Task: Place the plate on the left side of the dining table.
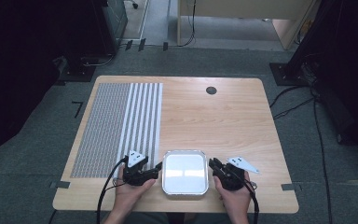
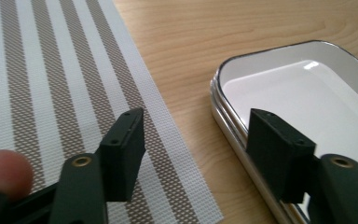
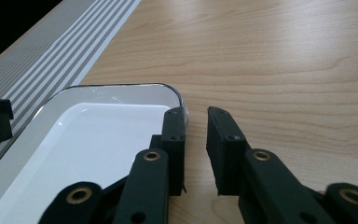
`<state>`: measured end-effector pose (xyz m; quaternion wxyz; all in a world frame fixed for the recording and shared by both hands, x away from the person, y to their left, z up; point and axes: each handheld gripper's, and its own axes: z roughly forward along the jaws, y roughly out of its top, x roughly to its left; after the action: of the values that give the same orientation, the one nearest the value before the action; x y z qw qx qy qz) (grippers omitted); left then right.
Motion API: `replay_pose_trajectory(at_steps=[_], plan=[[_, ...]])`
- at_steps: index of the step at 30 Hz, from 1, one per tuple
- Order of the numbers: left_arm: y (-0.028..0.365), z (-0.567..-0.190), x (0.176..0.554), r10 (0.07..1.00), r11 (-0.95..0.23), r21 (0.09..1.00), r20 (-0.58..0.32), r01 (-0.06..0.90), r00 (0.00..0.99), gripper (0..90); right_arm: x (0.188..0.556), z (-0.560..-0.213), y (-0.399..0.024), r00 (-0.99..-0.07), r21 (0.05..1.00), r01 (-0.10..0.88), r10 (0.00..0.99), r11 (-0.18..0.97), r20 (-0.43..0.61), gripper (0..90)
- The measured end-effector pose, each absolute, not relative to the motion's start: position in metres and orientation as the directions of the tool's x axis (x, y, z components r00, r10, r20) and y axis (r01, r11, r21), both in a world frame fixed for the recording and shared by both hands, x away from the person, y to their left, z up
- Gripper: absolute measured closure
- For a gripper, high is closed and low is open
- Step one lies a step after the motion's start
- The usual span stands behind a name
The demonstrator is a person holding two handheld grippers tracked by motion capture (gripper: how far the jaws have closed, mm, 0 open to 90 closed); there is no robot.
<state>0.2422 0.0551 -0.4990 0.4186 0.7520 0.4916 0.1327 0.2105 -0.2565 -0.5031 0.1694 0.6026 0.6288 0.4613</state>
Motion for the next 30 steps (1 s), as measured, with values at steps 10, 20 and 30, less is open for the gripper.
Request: replay_pose_trajectory(at_steps=[10, 20, 30], plan=[[0.052, -0.502, 0.244, 0.816, -0.167, 0.726, -0.279, 0.667, 0.507, 65.4, 0.221, -0.509, -0.254, -0.189, 0.71, 0.653, 0.85, -0.265, 0.492, 86.4], [0.052, -0.502, 0.246, 0.805, -0.167, 0.713, -0.3, 0.681, 0.512, 71.7, 0.225, -0.515, -0.259, -0.177, 0.658, 0.677, 0.795, -0.33, 0.58, 86.6], [0.05, -0.504, 0.248, 0.804, -0.181, 0.701, -0.298, 0.689, 0.514, 75.9, 0.226, -0.515, -0.269, -0.156, 0.598, 0.699, 0.733, -0.391, 0.662, 89.2]])
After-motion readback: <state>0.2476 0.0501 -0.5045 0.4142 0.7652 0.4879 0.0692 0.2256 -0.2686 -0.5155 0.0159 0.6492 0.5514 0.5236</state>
